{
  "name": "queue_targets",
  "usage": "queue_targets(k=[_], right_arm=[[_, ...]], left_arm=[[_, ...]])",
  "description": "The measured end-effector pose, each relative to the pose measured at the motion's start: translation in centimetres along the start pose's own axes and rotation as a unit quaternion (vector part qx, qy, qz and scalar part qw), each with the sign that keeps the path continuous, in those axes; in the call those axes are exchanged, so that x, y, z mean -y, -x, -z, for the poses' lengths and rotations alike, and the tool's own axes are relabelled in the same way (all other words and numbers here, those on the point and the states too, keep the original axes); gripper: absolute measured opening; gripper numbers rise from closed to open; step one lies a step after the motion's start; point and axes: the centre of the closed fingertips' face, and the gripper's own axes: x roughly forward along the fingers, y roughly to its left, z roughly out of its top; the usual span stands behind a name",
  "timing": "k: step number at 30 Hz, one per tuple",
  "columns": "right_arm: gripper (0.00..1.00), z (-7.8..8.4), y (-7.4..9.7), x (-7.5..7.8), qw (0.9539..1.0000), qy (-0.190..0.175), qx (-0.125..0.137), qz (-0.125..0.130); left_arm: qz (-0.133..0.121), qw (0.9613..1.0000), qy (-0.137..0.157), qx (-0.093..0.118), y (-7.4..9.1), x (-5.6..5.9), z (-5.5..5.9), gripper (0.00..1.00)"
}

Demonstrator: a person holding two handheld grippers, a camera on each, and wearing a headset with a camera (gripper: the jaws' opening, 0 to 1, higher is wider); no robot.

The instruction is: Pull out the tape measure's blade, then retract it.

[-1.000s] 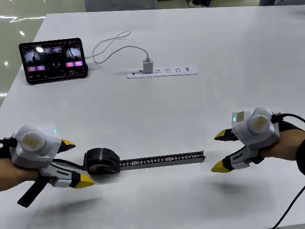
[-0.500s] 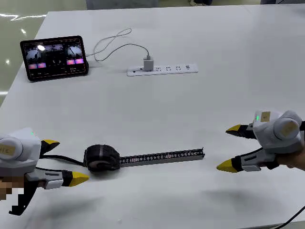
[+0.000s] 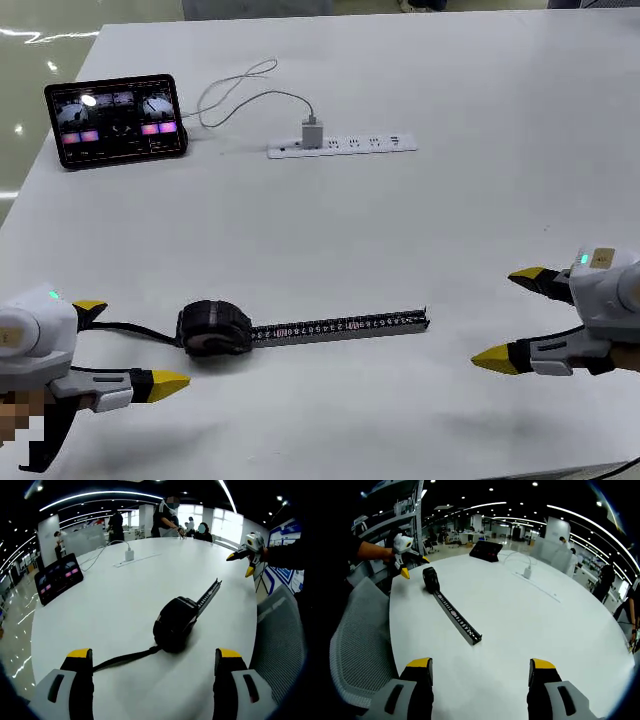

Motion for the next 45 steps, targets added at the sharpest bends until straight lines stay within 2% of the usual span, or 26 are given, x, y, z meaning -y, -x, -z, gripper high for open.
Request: queue_targets(k=[2, 10, 13, 16, 17, 20, 23, 24, 29, 36, 39, 45], right_arm=[[0.79, 0.3, 0.1, 0.1, 1.0000, -0.004, -0.002, 0.003], [0.86, 1.2, 0.7, 0.0, 0.9997, -0.017, 0.005, 0.014], [0.92, 1.9, 0.7, 0.0, 0.9996, -0.021, 0.003, 0.016], [0.98, 2.6, 0.7, 0.0, 0.9996, -0.020, 0.007, 0.021], [0.99, 2.9, 0.8, 0.0, 0.9993, -0.030, 0.003, 0.020], [0.99, 3.5, 1.0, 0.1, 0.9994, -0.028, 0.003, 0.023], [0.99, 3.7, 1.4, -0.3, 0.9991, -0.037, 0.000, 0.019], [0.99, 3.8, 1.5, -0.6, 0.9991, -0.039, 0.001, 0.016], [0.99, 4.5, 1.5, -1.7, 0.9992, -0.038, -0.011, 0.006], [0.99, 4.4, 2.0, -1.4, 0.9991, -0.039, -0.008, 0.016], [0.99, 4.3, 2.2, -1.6, 0.9989, -0.046, -0.006, 0.014], [0.99, 4.5, 2.3, -1.6, 0.9992, -0.036, -0.010, 0.012]], left_arm=[[-0.001, 1.0000, 0.009, 0.004, 0.1, -0.1, 0.0, 0.99], [-0.004, 0.9999, 0.008, 0.014, 0.7, 0.1, 0.5, 0.99], [0.002, 0.9994, 0.021, 0.028, 1.0, 0.4, 0.4, 0.99], [-0.006, 0.9995, 0.007, 0.029, 1.1, 0.5, 0.7, 0.97], [-0.006, 0.9995, 0.005, 0.030, 1.1, 0.6, 0.8, 0.97], [-0.006, 0.9996, 0.005, 0.027, 1.1, 0.8, 1.1, 0.99], [0.003, 0.9995, 0.014, 0.028, 1.1, 1.2, 1.3, 0.99], [0.008, 0.9994, 0.023, 0.022, 1.1, 1.4, 1.5, 0.99], [0.008, 0.9997, 0.009, 0.020, 1.2, 1.7, 1.8, 0.99], [0.011, 0.9999, -0.004, 0.012, 1.4, 2.2, 2.3, 0.99], [0.012, 0.9998, -0.004, 0.015, 1.6, 2.3, 2.2, 0.99], [0.009, 0.9999, -0.005, 0.012, 1.8, 2.2, 2.0, 0.99]])
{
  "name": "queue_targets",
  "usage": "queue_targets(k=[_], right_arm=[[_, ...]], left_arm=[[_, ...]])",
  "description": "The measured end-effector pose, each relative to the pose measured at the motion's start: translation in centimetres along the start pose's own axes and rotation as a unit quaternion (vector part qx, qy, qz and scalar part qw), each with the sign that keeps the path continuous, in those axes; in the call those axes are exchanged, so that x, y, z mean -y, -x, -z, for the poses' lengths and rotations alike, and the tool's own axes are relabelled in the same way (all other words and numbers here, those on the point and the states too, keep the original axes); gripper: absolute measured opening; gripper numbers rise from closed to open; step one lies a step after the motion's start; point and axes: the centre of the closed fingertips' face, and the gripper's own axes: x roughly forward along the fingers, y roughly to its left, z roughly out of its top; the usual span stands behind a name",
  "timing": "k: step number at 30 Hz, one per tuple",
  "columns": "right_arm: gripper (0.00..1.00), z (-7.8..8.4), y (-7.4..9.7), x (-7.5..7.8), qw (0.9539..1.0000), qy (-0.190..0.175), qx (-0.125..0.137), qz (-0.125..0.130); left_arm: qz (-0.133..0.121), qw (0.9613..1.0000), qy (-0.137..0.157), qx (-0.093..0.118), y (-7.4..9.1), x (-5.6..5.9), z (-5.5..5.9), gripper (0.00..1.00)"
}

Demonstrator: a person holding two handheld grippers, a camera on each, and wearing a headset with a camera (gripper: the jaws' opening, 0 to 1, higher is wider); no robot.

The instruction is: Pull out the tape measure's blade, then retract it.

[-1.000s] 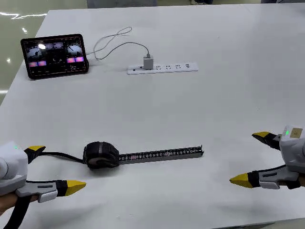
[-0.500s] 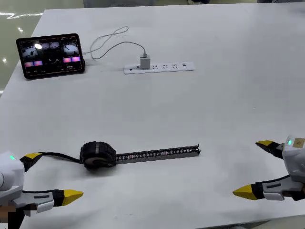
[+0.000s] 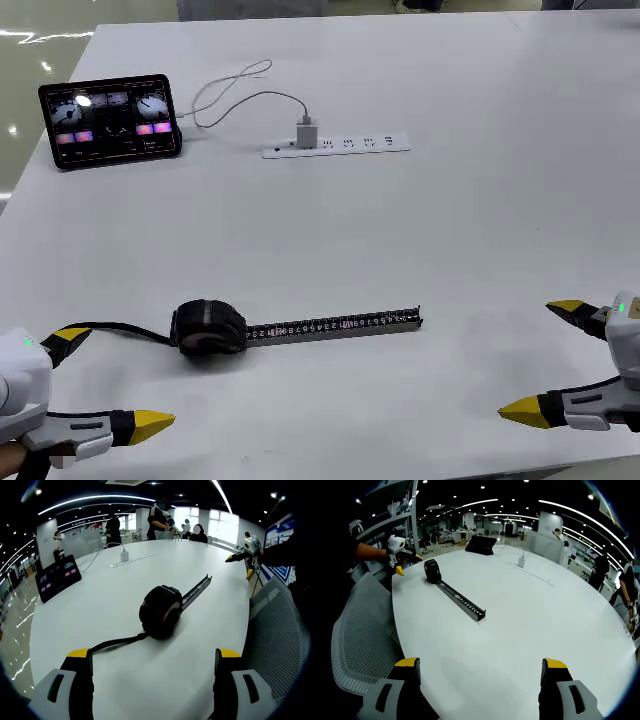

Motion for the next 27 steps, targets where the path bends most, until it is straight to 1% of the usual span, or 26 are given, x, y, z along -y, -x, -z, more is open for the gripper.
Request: queue_targets(k=[6, 14, 16, 18, 20, 22, 25, 27], right_arm=[[0.99, 0.0, -0.1, 0.2, 1.0000, -0.001, -0.002, -0.003], [0.99, -0.1, 0.2, 0.5, 1.0000, -0.006, 0.000, -0.005], [0.99, 0.0, 0.2, 0.4, 1.0000, -0.005, 0.000, -0.006], [0.99, 0.1, 0.2, 0.5, 1.0000, -0.003, -0.002, -0.006], [0.99, 0.2, 0.2, 0.4, 1.0000, -0.003, -0.004, -0.007], [0.99, 0.2, 0.2, 0.4, 1.0000, -0.001, -0.004, -0.006], [0.99, 0.1, 0.3, 0.5, 1.0000, 0.000, -0.005, -0.005], [0.99, 0.1, 0.3, 0.5, 0.9999, -0.002, -0.008, -0.007]], left_arm=[[-0.001, 1.0000, 0.001, -0.004, 0.1, 0.0, 0.0, 0.99], [-0.003, 1.0000, 0.000, -0.003, 0.0, 0.1, -0.2, 0.99], [0.001, 1.0000, 0.006, 0.007, -0.1, 0.3, -0.7, 0.99], [-0.002, 1.0000, 0.000, 0.005, -0.2, 0.2, -0.7, 0.99], [-0.006, 1.0000, -0.002, -0.001, -0.3, 0.1, -0.7, 0.99], [-0.007, 0.9999, 0.007, 0.003, -0.3, 0.0, -1.0, 0.99], [-0.011, 0.9999, 0.007, 0.008, -0.2, 0.0, -1.4, 0.99], [-0.010, 0.9998, 0.013, 0.014, -0.2, 0.1, -1.8, 0.99]])
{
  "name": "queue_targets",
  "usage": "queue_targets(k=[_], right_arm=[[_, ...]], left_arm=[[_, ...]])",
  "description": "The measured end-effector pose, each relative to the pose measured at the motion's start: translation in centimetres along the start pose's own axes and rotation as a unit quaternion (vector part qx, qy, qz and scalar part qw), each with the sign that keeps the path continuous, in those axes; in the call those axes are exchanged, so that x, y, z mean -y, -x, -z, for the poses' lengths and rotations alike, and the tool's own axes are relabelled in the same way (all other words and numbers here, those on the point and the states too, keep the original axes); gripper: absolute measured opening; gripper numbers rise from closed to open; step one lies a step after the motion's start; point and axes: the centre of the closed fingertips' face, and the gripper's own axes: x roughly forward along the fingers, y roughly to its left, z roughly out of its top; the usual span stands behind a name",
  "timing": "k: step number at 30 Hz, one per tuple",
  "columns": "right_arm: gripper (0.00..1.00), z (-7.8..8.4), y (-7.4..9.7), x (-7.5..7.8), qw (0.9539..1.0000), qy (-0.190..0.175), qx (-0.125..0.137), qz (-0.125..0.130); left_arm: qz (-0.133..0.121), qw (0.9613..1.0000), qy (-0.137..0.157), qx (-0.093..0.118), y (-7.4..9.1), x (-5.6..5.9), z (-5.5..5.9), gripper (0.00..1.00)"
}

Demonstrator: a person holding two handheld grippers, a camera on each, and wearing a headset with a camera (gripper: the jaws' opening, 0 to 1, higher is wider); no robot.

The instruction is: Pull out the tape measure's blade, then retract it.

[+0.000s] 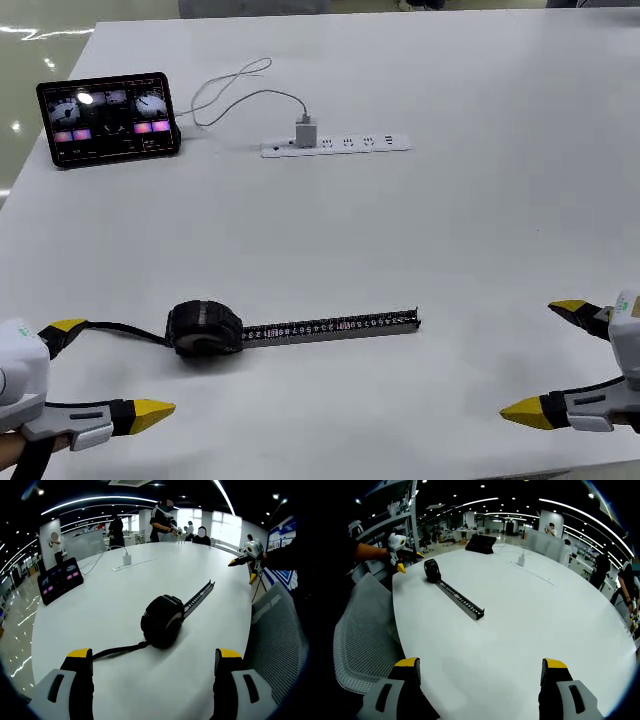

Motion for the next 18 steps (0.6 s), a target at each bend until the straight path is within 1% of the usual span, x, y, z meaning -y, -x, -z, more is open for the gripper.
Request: queue_targets(k=[2, 3, 4, 5, 7, 8, 9, 10, 13, 15, 18], right_arm=[[0.99, 0.2, -0.1, 0.1, 0.9999, 0.006, -0.008, 0.001], [0.99, 0.1, -0.1, 0.1, 1.0000, 0.007, -0.007, 0.001], [0.99, 0.0, -0.1, 0.1, 1.0000, 0.006, -0.007, 0.001], [0.99, 0.0, -0.1, 0.2, 1.0000, 0.005, -0.008, 0.001], [0.99, -0.2, -0.1, 0.4, 0.9999, 0.008, -0.008, 0.003], [0.99, -0.3, -0.1, 0.4, 0.9999, 0.009, -0.008, 0.003], [0.99, -0.4, -0.1, 0.5, 0.9999, 0.010, -0.010, 0.003], [0.99, -0.4, -0.1, 0.6, 0.9999, 0.012, -0.012, 0.003], [0.99, -0.7, -0.3, 0.7, 0.9996, 0.022, -0.016, 0.002], [0.99, -0.9, -0.3, 1.0, 0.9994, 0.028, -0.019, 0.004], [0.99, -1.0, -0.5, 1.1, 0.9993, 0.026, -0.025, -0.002]], left_arm=[[0.000, 1.0000, 0.009, 0.001, 0.0, 0.0, -0.2, 0.99], [0.003, 0.9999, 0.013, 0.001, -0.1, 0.2, -0.3, 0.99], [-0.002, 0.9999, 0.011, 0.001, -0.1, 0.2, -0.4, 0.99], [-0.009, 0.9999, 0.006, -0.003, -0.1, 0.0, -0.4, 0.99], [-0.005, 0.9998, 0.013, -0.016, -0.3, 0.2, -0.1, 0.99], [-0.008, 0.9997, 0.011, -0.022, -0.4, 0.1, 0.1, 0.99], [-0.017, 0.9994, 0.004, -0.029, -0.5, 0.0, 0.2, 0.99], [-0.015, 0.9995, 0.005, -0.026, -0.6, 0.1, 0.1, 0.99], [-0.019, 0.9995, 0.015, -0.021, -0.7, 0.2, -0.3, 0.99], [-0.024, 0.9994, 0.016, -0.019, -0.8, 0.3, -0.6, 0.99], [-0.022, 0.9994, 0.018, -0.019, -1.0, 0.6, -0.8, 0.99]])
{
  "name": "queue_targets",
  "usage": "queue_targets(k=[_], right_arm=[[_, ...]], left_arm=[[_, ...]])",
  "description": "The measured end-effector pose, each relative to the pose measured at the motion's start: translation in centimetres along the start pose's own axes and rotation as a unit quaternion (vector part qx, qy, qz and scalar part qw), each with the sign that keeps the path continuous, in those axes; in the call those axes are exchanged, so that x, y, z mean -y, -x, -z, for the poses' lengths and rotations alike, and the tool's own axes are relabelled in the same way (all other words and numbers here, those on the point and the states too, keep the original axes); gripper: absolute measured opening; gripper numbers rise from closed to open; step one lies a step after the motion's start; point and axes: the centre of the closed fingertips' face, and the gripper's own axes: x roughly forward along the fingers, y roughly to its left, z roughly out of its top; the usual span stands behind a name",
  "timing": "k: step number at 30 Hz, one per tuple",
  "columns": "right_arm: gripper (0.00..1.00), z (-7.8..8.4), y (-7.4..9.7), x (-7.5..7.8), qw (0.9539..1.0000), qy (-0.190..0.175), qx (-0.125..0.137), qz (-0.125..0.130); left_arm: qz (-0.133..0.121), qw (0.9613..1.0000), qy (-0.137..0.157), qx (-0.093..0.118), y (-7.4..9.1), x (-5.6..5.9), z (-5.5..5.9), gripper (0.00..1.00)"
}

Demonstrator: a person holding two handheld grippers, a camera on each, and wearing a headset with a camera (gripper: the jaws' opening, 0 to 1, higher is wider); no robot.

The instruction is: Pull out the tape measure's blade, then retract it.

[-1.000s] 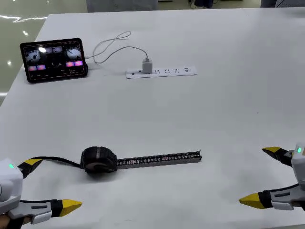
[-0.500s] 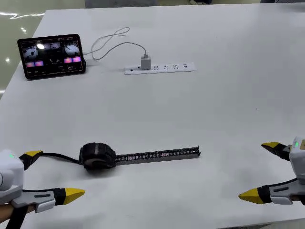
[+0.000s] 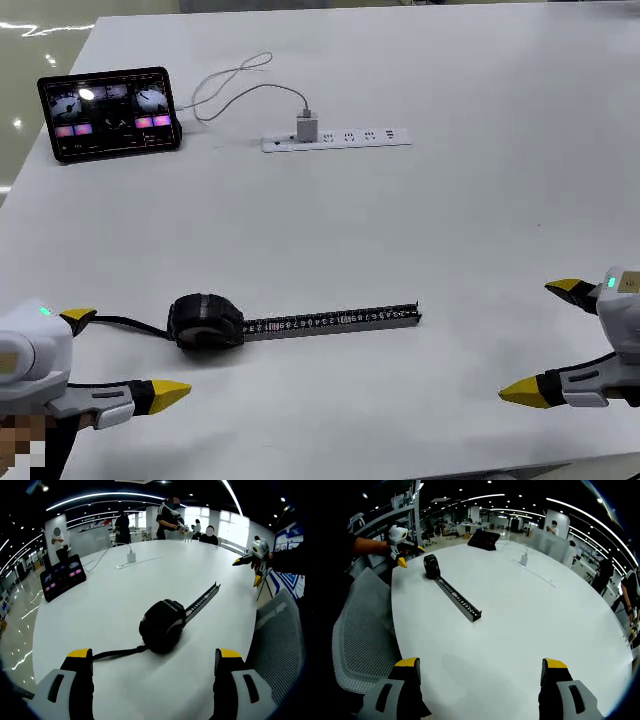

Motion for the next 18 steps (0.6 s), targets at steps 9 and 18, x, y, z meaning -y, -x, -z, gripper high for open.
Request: queue_targets(k=[9, 18], right_arm=[[0.99, -1.4, -0.6, 0.4, 0.9994, 0.029, -0.009, -0.015], [0.99, -2.8, -1.1, 0.7, 0.9978, 0.057, -0.021, -0.028]], left_arm=[[-0.013, 0.9998, 0.013, 0.005, -0.8, 0.5, -0.9, 0.99], [-0.006, 1.0000, 0.003, -0.002, -2.0, 2.1, -1.2, 0.99]])
